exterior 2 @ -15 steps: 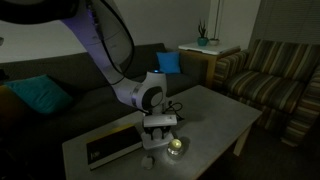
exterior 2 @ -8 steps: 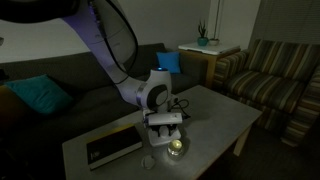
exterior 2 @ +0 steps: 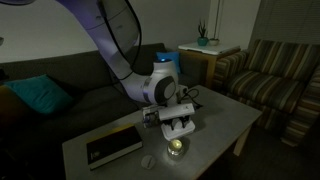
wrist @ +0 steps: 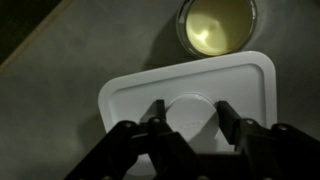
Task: Cover the clear container with the white lid and then press the button atop the white lid
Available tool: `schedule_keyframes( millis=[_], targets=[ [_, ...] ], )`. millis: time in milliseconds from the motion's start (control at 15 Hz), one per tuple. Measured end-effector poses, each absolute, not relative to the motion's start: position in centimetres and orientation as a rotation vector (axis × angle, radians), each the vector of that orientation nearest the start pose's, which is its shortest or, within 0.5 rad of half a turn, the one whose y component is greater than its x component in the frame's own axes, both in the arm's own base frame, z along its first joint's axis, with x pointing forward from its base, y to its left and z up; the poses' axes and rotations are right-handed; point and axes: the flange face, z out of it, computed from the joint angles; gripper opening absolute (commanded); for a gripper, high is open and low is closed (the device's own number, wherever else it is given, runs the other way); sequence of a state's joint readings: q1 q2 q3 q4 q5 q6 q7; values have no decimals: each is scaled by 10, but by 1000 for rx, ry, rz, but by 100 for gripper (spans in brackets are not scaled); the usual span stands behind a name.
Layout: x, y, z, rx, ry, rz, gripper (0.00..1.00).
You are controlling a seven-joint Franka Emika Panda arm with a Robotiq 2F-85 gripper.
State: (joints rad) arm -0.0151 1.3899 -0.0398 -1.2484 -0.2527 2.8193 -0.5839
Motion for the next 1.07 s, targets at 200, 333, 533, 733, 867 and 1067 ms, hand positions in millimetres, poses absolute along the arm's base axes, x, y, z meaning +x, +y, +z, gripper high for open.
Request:
schedule_keyframes(
  millis=[200,333,533,733,867,1067],
  targets=[
    [688,-33,-50,-3126,-1281,-209,29],
    [684,-38,-29,-3150,-1278,-220,29],
    [675,-38,0,-3170,-1280,-237,29],
    [665,-33,25,-3170,-1296,-270,29],
    [659,-28,40,-3160,-1309,-306,29],
    [651,-19,60,-3139,-1327,-360,29]
  ],
)
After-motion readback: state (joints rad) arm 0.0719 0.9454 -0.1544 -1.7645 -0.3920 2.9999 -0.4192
